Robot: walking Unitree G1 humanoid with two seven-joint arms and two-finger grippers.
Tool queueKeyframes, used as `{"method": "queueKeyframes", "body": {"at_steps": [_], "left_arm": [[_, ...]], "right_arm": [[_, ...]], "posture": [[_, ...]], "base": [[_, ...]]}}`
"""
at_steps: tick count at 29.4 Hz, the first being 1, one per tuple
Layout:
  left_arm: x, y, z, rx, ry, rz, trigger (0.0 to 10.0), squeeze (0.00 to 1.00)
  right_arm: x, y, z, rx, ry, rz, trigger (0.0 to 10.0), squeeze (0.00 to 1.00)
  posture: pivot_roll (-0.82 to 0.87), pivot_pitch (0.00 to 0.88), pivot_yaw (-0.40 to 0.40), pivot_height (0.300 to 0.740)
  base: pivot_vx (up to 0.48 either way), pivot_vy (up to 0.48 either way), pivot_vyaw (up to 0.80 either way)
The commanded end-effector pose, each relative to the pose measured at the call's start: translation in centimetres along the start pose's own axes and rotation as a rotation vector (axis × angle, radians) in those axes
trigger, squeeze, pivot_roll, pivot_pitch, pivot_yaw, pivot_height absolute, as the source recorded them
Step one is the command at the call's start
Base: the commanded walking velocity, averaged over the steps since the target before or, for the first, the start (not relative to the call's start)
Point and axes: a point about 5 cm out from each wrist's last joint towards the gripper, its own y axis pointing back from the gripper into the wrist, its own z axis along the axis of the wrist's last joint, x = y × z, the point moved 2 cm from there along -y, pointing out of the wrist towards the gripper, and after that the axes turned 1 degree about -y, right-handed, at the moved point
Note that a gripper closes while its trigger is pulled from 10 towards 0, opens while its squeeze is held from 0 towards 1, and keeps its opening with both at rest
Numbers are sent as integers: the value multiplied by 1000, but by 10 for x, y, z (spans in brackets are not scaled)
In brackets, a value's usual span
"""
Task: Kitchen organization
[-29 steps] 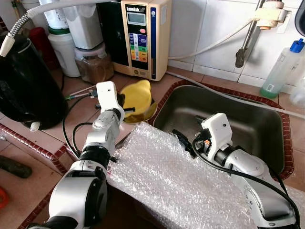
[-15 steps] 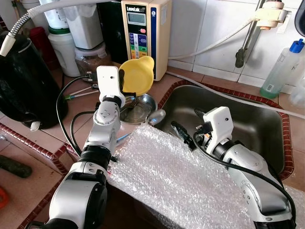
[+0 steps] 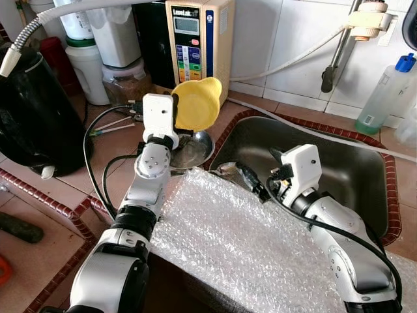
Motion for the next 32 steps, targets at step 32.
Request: {"method": "queueKeyframes", "body": {"at_steps": [32], "left_arm": [[-55,21,10,-95,17,-201,0,0]], "right_arm": [[-16,-9,11,-63,-352,-94,10000,0]], "posture": [[-36,0,43,740]], "base": [[0,0,0]]}}
